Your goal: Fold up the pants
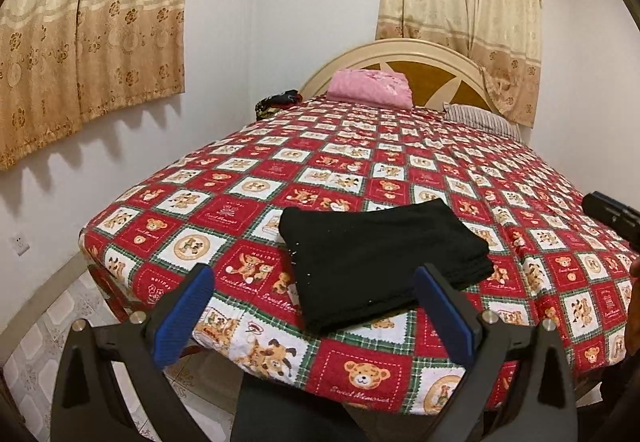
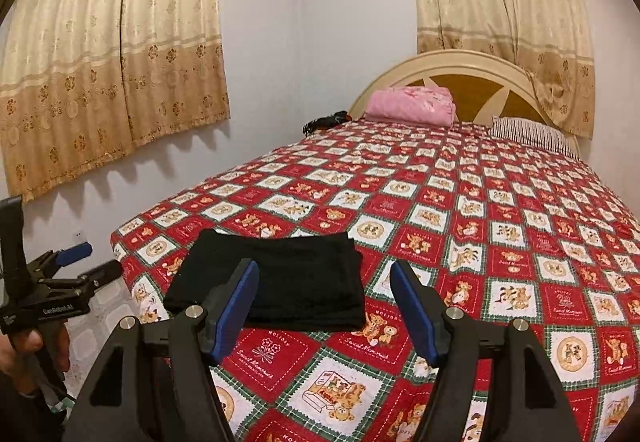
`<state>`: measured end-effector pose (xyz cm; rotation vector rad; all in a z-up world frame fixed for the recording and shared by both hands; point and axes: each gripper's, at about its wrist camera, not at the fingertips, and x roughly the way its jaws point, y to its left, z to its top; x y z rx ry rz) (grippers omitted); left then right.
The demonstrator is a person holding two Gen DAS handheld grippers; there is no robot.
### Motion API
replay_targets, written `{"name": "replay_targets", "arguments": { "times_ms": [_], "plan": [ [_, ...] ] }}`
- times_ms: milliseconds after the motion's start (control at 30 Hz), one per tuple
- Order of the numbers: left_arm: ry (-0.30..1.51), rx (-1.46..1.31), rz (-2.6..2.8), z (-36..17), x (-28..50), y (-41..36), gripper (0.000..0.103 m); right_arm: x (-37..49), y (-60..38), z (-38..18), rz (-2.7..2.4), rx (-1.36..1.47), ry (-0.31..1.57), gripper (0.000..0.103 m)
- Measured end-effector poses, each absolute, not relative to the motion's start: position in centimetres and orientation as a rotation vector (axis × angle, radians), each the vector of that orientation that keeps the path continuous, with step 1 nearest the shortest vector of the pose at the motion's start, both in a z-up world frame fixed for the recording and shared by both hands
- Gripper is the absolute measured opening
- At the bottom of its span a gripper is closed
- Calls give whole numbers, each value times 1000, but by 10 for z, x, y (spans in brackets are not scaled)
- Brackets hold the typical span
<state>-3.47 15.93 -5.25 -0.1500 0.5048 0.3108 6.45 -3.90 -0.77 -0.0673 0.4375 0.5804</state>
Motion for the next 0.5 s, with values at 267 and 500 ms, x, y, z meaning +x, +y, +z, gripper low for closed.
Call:
{"name": "replay_targets", "arguments": {
  "times_ms": [267,500],
  "plan": [
    [489,-114,302,-47,-36,145,102,58,-47,6,579,-48,402,70],
    [481,-111,304,-44,-38,143,102,56,-43,5,584,-65,398,70]
  ]
}}
